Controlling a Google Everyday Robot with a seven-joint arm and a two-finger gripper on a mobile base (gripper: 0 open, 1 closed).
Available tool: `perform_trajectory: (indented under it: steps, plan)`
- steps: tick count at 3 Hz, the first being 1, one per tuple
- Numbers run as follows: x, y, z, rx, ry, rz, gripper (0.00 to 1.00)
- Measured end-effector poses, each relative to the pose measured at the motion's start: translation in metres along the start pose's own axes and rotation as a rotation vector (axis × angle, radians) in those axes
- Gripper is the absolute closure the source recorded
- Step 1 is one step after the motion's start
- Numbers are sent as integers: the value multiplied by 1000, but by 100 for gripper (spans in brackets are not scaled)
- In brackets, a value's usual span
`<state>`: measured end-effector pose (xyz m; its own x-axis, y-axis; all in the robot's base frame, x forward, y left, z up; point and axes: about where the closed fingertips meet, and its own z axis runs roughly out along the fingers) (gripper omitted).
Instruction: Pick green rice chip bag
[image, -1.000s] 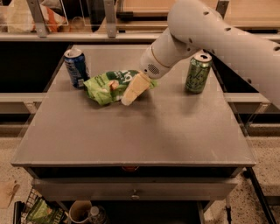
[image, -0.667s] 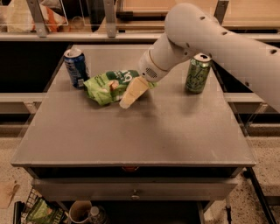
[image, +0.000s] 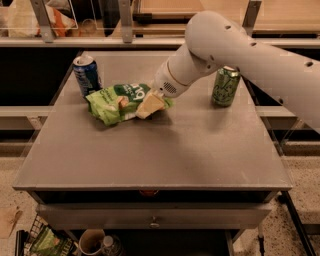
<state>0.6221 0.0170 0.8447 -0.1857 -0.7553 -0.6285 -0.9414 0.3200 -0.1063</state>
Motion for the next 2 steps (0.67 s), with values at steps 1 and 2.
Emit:
perform_trajectory:
  steps: [1,2]
  plan:
    - [-1,3,-1,0,-6,-3,64]
    - [-1,2,-6,15,-18,0,87]
